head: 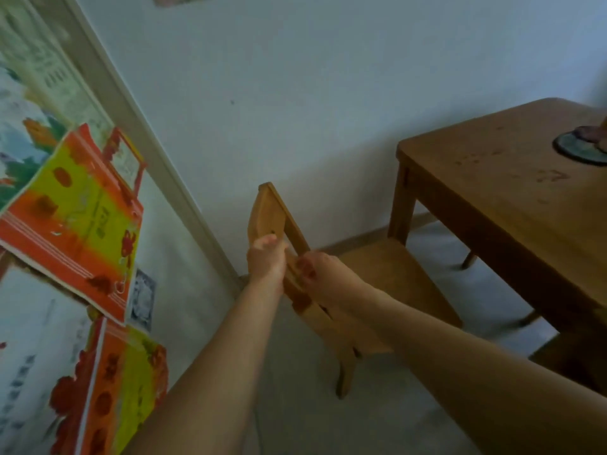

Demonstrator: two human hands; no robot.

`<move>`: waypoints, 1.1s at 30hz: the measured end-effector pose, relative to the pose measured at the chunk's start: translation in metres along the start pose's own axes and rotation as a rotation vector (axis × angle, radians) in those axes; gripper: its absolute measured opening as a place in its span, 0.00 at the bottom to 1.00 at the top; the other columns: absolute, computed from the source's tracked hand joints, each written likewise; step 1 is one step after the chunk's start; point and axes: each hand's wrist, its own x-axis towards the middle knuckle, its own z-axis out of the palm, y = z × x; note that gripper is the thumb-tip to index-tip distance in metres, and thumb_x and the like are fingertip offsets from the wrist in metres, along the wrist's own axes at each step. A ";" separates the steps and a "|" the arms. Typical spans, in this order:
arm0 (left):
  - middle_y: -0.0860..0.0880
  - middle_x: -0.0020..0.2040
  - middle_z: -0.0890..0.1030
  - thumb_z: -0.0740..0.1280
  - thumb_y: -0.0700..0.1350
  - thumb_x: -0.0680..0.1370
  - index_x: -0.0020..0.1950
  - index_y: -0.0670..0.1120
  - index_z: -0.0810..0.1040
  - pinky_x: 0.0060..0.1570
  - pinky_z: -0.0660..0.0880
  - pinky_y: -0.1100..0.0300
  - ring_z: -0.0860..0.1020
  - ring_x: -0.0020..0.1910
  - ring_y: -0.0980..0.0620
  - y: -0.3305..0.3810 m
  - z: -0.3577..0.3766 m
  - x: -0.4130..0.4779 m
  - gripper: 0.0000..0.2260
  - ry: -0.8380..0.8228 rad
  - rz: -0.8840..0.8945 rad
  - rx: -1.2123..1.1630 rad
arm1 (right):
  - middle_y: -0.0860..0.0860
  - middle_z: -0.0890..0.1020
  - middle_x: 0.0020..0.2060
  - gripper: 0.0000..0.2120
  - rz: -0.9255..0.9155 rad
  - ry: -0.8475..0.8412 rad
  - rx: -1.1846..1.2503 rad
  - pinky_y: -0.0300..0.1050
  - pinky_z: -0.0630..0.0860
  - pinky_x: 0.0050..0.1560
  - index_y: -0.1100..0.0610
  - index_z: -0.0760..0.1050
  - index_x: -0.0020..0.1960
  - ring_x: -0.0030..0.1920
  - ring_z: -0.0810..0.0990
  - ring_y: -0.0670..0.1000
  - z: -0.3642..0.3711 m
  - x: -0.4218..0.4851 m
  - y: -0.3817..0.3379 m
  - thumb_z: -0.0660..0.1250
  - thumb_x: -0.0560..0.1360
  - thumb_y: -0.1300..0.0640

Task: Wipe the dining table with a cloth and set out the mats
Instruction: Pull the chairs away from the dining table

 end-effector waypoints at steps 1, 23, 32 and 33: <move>0.45 0.62 0.79 0.69 0.42 0.76 0.66 0.46 0.75 0.62 0.74 0.49 0.77 0.57 0.44 -0.004 -0.003 0.014 0.18 0.010 -0.001 0.039 | 0.50 0.81 0.42 0.10 0.019 -0.029 -0.004 0.39 0.76 0.39 0.58 0.75 0.49 0.41 0.81 0.49 0.011 0.012 -0.003 0.59 0.81 0.53; 0.41 0.39 0.76 0.65 0.33 0.65 0.59 0.37 0.74 0.25 0.76 0.55 0.77 0.34 0.43 -0.054 0.055 0.050 0.21 -0.194 -0.344 -0.047 | 0.51 0.79 0.49 0.24 0.137 -0.201 -0.212 0.47 0.75 0.42 0.55 0.62 0.68 0.49 0.81 0.55 0.027 0.016 0.056 0.65 0.74 0.63; 0.39 0.42 0.79 0.66 0.33 0.66 0.63 0.40 0.73 0.38 0.81 0.44 0.79 0.39 0.41 -0.046 0.140 0.023 0.24 -0.265 -0.317 -0.073 | 0.52 0.80 0.49 0.20 0.179 -0.097 -0.334 0.46 0.71 0.40 0.55 0.65 0.64 0.48 0.80 0.56 -0.028 -0.002 0.123 0.65 0.74 0.60; 0.39 0.44 0.79 0.67 0.33 0.66 0.64 0.41 0.73 0.40 0.81 0.41 0.80 0.41 0.40 -0.046 0.149 0.021 0.25 -0.274 -0.316 -0.070 | 0.51 0.78 0.46 0.20 0.182 -0.090 -0.341 0.46 0.70 0.39 0.55 0.65 0.64 0.45 0.80 0.54 -0.034 -0.002 0.131 0.65 0.74 0.60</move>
